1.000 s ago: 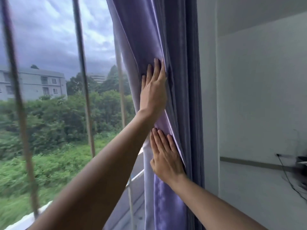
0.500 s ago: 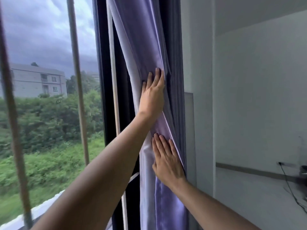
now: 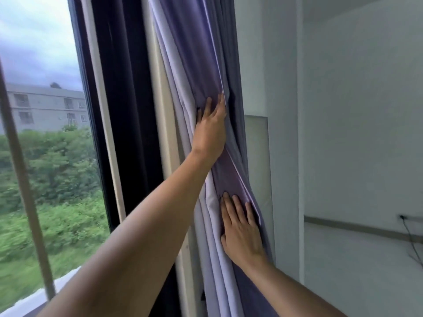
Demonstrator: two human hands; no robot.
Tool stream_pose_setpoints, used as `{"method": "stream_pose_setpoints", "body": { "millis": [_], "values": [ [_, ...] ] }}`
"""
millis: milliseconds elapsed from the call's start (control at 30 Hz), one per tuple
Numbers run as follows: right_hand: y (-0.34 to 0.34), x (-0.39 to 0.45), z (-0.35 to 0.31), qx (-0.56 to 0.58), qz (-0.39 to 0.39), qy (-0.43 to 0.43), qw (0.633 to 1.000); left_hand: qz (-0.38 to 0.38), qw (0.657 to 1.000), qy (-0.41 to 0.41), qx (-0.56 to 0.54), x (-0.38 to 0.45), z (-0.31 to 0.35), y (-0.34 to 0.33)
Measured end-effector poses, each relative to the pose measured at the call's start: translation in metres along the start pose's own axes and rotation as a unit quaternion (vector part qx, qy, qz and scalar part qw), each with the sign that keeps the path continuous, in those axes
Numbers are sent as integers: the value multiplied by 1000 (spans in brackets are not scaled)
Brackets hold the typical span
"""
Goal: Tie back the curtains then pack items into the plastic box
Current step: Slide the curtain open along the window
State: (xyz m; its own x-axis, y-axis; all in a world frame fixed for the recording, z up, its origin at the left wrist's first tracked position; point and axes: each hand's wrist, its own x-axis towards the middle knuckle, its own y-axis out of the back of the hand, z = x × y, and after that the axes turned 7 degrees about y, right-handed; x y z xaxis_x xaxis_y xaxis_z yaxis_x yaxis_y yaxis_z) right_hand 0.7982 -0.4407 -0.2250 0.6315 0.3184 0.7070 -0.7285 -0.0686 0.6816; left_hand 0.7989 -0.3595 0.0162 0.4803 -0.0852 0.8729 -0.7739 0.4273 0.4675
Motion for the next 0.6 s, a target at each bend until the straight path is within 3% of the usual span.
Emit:
{"method": "stream_pose_setpoints", "body": {
  "millis": [467, 600],
  "values": [
    [8, -30, 0, 36, -53, -8, 998, 15, 999, 3, 36, -15, 0, 20],
    [17, -41, -6, 36, -56, -6, 998, -15, 998, -5, 57, -25, -7, 30]
  ]
}}
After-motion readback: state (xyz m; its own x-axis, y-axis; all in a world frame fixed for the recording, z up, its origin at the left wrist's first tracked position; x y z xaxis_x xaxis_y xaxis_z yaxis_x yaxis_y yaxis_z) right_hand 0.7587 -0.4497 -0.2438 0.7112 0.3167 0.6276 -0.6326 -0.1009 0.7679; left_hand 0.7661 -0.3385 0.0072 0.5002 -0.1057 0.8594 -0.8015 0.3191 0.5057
